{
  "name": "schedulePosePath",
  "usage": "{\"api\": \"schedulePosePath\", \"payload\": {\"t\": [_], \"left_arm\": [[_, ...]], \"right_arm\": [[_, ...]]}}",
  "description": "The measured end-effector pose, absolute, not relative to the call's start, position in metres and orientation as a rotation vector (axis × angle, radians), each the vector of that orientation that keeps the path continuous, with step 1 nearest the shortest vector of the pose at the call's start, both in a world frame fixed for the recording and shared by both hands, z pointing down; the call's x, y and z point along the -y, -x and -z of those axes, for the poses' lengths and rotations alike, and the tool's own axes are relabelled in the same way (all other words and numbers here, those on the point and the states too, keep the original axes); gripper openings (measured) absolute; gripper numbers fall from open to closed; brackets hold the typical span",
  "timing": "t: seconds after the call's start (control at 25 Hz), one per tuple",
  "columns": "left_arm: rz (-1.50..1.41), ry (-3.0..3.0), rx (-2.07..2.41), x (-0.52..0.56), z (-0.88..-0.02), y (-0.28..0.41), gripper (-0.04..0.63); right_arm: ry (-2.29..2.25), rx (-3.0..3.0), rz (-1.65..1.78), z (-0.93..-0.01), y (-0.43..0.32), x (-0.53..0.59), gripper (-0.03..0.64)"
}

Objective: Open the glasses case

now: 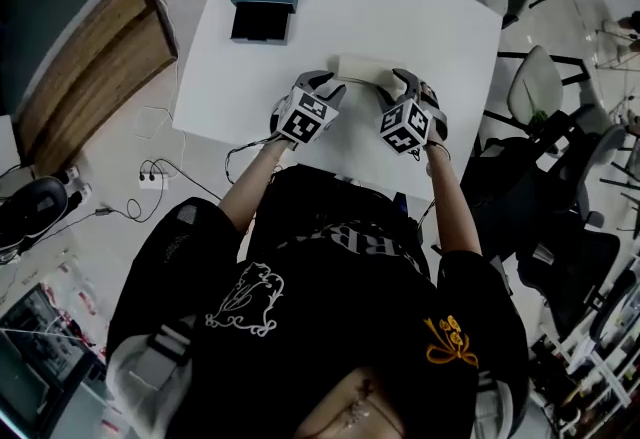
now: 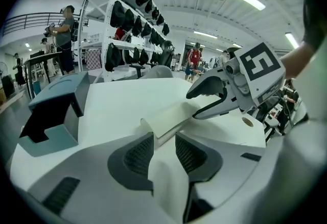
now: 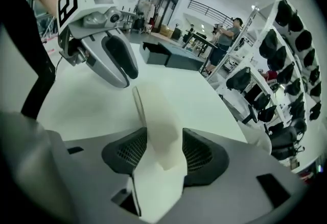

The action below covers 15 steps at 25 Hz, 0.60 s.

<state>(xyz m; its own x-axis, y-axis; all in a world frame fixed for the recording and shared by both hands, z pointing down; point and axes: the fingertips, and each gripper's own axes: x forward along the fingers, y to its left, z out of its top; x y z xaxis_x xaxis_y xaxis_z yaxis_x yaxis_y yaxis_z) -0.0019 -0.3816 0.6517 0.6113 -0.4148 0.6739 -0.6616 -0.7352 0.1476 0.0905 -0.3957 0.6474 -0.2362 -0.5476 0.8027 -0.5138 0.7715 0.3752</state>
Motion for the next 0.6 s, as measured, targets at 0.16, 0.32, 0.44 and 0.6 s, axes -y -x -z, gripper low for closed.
{"api": "schedulePosePath", "payload": {"t": [0.16,0.32,0.44,0.6], "left_arm": [[-0.966,-2.481,0.831,0.391,-0.667,-0.005,0.130],[-0.998,-2.482,0.797,0.397,-0.674,-0.011,0.130],[-1.011,-2.479,0.781,0.399,-0.679,-0.011,0.130],[-0.994,-2.490,0.765,0.399,-0.680,-0.011,0.132]], "right_arm": [[-0.790,1.839,0.052,-0.658,-0.092,0.399,0.213],[-0.802,1.839,0.061,-0.660,-0.093,0.398,0.210],[-0.782,1.837,0.042,-0.660,-0.092,0.398,0.209],[-0.751,1.846,-0.002,-0.658,-0.093,0.400,0.206]]}}
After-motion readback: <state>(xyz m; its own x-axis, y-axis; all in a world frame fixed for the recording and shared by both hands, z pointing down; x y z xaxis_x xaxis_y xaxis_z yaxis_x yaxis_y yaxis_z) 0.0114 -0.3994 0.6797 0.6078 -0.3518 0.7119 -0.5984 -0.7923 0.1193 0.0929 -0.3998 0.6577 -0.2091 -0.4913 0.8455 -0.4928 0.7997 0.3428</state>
